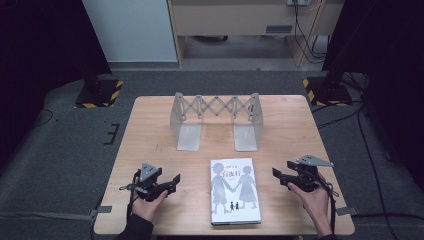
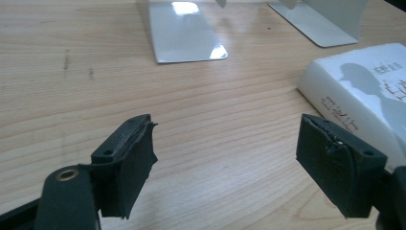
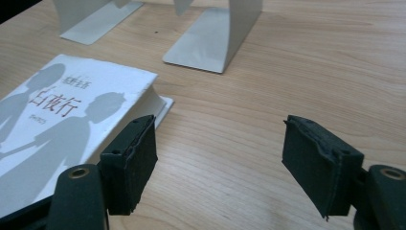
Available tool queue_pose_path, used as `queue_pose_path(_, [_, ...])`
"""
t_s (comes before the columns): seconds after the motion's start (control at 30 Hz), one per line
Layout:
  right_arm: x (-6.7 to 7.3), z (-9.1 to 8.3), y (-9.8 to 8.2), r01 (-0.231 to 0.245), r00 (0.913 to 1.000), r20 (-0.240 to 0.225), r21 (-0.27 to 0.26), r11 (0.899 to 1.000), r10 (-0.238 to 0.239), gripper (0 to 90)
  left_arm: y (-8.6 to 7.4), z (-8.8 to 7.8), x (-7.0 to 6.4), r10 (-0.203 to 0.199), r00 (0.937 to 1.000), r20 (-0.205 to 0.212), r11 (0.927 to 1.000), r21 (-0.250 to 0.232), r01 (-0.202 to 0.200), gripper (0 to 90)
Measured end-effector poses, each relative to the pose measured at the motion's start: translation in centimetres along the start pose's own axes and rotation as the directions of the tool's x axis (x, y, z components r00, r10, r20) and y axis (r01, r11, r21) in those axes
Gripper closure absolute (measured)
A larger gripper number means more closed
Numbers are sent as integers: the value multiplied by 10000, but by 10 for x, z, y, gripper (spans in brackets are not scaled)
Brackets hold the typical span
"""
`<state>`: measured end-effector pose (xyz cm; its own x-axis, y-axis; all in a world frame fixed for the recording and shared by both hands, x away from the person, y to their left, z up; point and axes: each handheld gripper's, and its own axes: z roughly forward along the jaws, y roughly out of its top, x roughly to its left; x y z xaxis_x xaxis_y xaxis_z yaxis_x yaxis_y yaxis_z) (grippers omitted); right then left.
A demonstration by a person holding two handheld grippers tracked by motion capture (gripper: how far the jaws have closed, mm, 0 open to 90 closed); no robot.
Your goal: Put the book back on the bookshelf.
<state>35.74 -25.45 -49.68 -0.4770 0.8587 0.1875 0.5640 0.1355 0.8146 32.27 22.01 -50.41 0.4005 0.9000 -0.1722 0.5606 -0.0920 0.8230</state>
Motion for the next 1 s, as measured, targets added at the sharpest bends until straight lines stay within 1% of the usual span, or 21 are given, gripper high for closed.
queue_pose_path(0.03, [2, 0, 0, 22, 10000, -57, -14, 10000, -22, 274, 0, 1, -3, 19, 9999, 110, 10000, 49, -20, 203])
queue_pose_path(0.13, [6, 1, 1, 106, 9998, -189, -37, 9999, -106, 273, -1, 2, -11, 305, 9994, 156, 9995, 94, -307, 205])
queue_pose_path(0.37, [17, 4, 2, 291, 9986, -448, -77, 9995, -294, 271, -2, 7, -25, 577, 9972, 470, 9982, 159, -585, 198])
queue_pose_path(0.43, [20, 5, 1, 235, 9982, -554, -60, 9997, -237, 271, -2, 9, -30, 624, 9962, 613, 9978, 176, -636, 198])
queue_pose_path(0.47, [21, 6, 1, 344, 9976, -597, -46, 9994, -347, 271, -2, 10, -33, 657, 9955, 685, 9976, 173, -671, 198])
queue_pose_path(0.5, [23, 7, 1, 265, 9976, -637, -81, 9996, -269, 271, -2, 11, -36, 682, 9948, 753, 9974, 188, -698, 198])
queue_pose_path(0.53, [24, 7, 1, 308, 9973, -664, -79, 9995, -312, 272, -2, 12, -39, 713, 9940, 828, 9971, 199, -732, 198])
queue_pose_path(0.73, [29, 10, -1, 218, 9959, -872, -179, 9996, -233, 275, -2, 17, -51, 829, 9900, 1140, 9960, 249, -863, 199])
queue_pose_path(0.87, [32, 12, -3, 181, 9950, -982, -122, 9998, -192, 277, -3, 19, -58, 912, 9874, 1290, 9948, 330, -962, 205])
queue_pose_path(1.0, [35, 14, -4, 147, 9934, -1138, -97, 9998, -157, 280, -4, 23, -66, 1005, 9835, 1504, 9933, 406, -1078, 213])
